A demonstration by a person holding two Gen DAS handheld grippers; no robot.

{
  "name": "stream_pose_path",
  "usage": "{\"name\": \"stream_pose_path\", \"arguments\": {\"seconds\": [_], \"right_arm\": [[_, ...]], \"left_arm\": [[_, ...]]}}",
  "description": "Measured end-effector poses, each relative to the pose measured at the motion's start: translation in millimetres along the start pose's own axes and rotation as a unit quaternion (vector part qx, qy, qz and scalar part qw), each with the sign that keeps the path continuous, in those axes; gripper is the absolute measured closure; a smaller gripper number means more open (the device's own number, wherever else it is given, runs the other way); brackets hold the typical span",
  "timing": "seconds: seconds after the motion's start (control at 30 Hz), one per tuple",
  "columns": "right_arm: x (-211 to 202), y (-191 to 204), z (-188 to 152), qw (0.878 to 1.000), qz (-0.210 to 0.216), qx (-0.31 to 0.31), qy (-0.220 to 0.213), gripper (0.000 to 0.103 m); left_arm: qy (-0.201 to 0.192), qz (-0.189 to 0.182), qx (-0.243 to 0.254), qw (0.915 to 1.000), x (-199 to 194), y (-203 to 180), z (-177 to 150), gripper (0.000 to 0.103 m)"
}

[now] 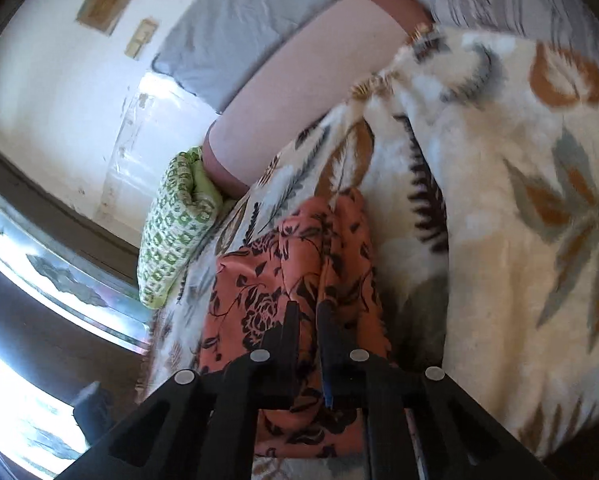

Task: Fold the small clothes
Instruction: 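Release the blouse and press the folded bundle with both tools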

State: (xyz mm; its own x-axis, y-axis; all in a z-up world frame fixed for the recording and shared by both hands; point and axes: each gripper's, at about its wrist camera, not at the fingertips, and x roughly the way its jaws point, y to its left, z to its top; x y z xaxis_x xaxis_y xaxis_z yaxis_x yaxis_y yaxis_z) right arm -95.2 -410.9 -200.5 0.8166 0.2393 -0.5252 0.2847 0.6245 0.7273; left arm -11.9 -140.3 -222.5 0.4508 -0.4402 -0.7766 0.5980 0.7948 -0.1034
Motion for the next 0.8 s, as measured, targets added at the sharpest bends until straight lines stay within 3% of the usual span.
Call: {"name": "stream_pose_path", "arguments": {"seconds": [0.03, 0.07, 0.1, 0.13, 0.17, 0.3, 0.37, 0.53, 0.63, 0.67, 0.73, 0.8], "right_arm": [[2.8, -5.6, 1.6, 0.999, 0.021, 0.022, 0.01, 0.084], [8.6, -7.1, 2.5, 0.999, 0.034, 0.034, 0.014, 0.06], [11.7, -8.7, 3.9, 0.998, 0.041, 0.043, 0.016, 0.019], [13.7, -8.4, 5.0, 0.998, 0.039, 0.046, 0.013, 0.009], [13.5, -7.1, 5.4, 0.998, 0.039, 0.046, 0.001, 0.008], [25.9, 5.2, 9.0, 0.998, 0.051, 0.02, -0.003, 0.011], [35.2, 13.7, 9.7, 0.998, 0.056, 0.005, 0.008, 0.021], [79.4, 4.9, 19.4, 0.998, 0.002, 0.008, 0.058, 0.033], [106.3, -0.4, 21.9, 0.996, 0.0, 0.021, 0.083, 0.056], [108.6, 2.4, 21.3, 0.996, 0.002, 0.013, 0.088, 0.077], [110.5, 18.5, 18.2, 0.995, -0.016, -0.03, 0.089, 0.078], [100.8, 41.1, 13.2, 0.992, -0.05, -0.095, 0.062, 0.079]], "left_arm": [[0.002, -0.003, -0.009, 1.0, -0.9, 4.6, 0.4, 0.023], [0.003, -0.004, -0.018, 0.9998, -1.7, 9.4, 0.5, 0.023], [0.003, -0.004, -0.024, 0.9997, -1.8, 14.1, 0.0, 0.023], [0.005, -0.006, -0.029, 0.9995, -1.1, 17.9, -0.7, 0.023], [0.008, -0.008, -0.033, 0.9994, 0.2, 20.1, -1.5, 0.023], [0.022, -0.017, -0.045, 0.9986, 8.1, 22.2, -7.2, 0.023], [0.026, -0.019, -0.043, 0.9986, 10.5, 20.9, -9.6, 0.023], [0.031, -0.028, -0.053, 0.9977, 12.1, 25.0, -12.3, 0.023], [0.035, -0.029, -0.055, 0.9975, 12.6, 26.4, -13.9, 0.023], [0.035, -0.029, -0.055, 0.9974, 12.3, 26.7, -14.4, 0.023], [0.035, -0.032, -0.052, 0.9975, 11.4, 26.0, -14.2, 0.023], [0.033, -0.038, -0.045, 0.9977, 9.3, 23.6, -13.5, 0.023]]}}
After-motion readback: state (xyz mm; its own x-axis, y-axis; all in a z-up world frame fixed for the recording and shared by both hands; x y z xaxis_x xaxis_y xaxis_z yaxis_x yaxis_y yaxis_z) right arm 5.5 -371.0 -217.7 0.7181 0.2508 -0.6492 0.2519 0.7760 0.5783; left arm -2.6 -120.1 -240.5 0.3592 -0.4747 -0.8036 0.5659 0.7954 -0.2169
